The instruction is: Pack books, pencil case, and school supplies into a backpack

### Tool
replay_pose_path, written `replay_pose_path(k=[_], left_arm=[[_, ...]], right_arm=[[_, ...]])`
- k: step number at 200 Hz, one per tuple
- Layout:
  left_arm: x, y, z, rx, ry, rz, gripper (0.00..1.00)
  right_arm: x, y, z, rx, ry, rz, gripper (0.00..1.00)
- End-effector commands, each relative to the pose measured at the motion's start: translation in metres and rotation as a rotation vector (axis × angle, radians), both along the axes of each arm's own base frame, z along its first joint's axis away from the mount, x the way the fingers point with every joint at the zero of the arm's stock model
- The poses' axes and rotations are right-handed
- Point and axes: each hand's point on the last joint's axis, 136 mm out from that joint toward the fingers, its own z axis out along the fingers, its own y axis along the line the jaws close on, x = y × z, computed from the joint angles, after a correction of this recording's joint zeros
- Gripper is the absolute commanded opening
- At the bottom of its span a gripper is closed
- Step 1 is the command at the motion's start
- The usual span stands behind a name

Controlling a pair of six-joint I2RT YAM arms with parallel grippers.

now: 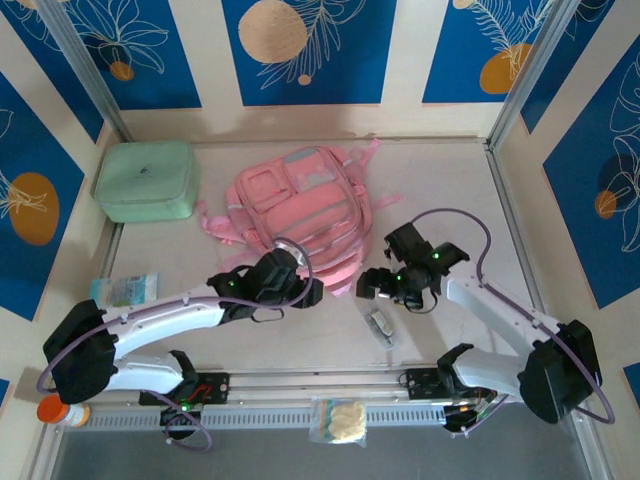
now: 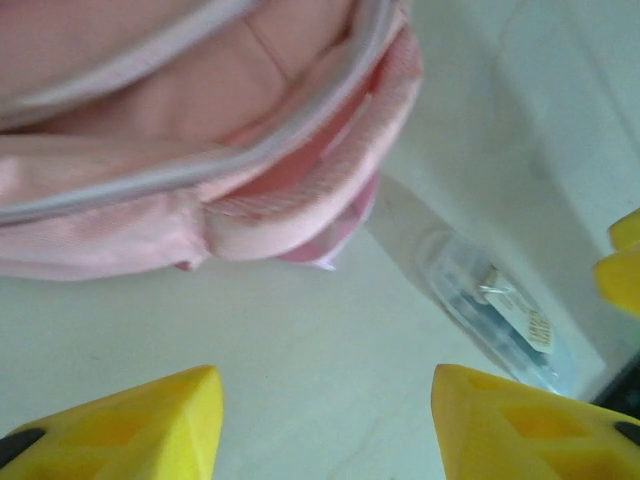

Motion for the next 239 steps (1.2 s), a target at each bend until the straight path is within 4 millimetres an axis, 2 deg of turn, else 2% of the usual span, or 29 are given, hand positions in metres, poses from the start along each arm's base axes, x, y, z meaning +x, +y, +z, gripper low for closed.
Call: replay_pose_path(k=[1, 29, 70, 101, 117, 137, 173, 239], left_arm=[[0.0, -0.011, -0.006, -0.07, 0.002, 0.048, 0.58], [0.0, -0.005, -0.019, -0.062, 0.019, 0.089, 0.59], [0.0, 0.006, -0.023, -0.025, 0.005, 0.105, 0.62], [-0.001, 0.012, -0.026, -0.02, 0.0, 0.121, 0.64], [-0.001, 0.015, -0.028, -0.014, 0.0, 0.131, 0.65], [0.0, 0.017, -0.029, -0.013, -0.002, 0.138, 0.66], [0.0, 0.018, -0.028, -0.009, -0.003, 0.14, 0.67], [0.0, 0.02, -0.029, -0.006, -0.006, 0.149, 0.69]], right_arm=[[-0.029, -0.008, -0.02, -0.057, 0.081, -0.049, 0.98], [-0.043, -0.003, -0.037, -0.06, 0.114, -0.032, 1.0], [-0.045, -0.005, -0.058, -0.118, 0.123, -0.004, 1.0], [-0.047, 0.005, -0.064, -0.136, 0.117, 0.027, 1.0], [-0.05, 0.011, -0.064, -0.16, 0.107, 0.04, 0.97], [-0.051, 0.02, -0.062, -0.189, 0.087, 0.065, 0.88], [-0.05, 0.001, -0.068, -0.357, 0.093, 0.066, 0.71], [-0.055, 0.011, -0.083, -0.461, 0.099, 0.135, 0.68]])
